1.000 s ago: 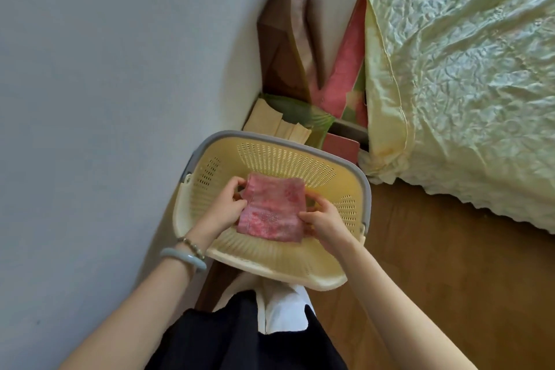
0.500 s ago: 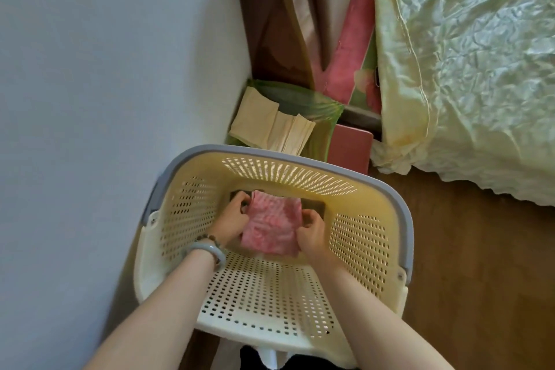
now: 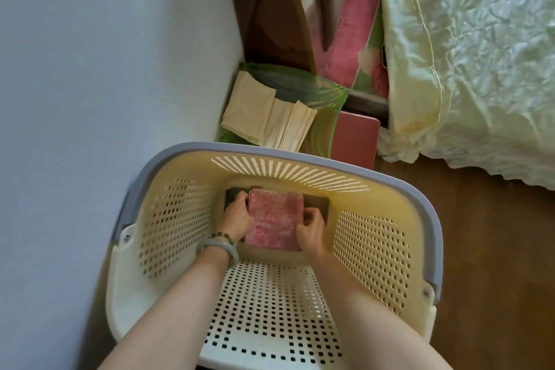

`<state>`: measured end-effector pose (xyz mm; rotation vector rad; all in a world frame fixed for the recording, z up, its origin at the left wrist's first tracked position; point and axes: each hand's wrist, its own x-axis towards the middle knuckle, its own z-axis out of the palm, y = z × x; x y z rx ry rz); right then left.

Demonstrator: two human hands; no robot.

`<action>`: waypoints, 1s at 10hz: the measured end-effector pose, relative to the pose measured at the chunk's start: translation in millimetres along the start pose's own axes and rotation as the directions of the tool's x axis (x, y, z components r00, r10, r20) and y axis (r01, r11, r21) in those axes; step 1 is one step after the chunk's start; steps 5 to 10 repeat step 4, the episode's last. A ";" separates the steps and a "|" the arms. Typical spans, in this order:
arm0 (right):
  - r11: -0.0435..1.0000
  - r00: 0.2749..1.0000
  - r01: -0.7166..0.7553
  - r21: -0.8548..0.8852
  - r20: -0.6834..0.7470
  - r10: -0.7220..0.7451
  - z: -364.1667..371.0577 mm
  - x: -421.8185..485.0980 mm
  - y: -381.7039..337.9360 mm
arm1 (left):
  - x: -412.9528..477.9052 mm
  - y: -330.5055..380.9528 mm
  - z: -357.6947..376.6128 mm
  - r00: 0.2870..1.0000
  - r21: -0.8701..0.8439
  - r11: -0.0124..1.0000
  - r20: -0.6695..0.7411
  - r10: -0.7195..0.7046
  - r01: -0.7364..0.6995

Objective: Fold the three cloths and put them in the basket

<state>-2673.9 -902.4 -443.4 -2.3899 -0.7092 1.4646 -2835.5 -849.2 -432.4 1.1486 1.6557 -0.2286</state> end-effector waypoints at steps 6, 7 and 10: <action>0.993 0.968 0.052 -0.102 0.250 -0.025 -56.9 -41.7 -33.1 | -55.2 12.6 -31.4 0.998 0.211 0.977 0.060 0.027 -0.039; 0.993 0.968 0.052 -0.102 0.250 -0.025 -56.9 -41.7 -33.1 | -55.2 12.6 -31.4 0.998 0.211 0.977 0.060 0.027 -0.039; 0.993 0.968 0.052 -0.102 0.250 -0.025 -56.9 -41.7 -33.1 | -55.2 12.6 -31.4 0.998 0.211 0.977 0.060 0.027 -0.039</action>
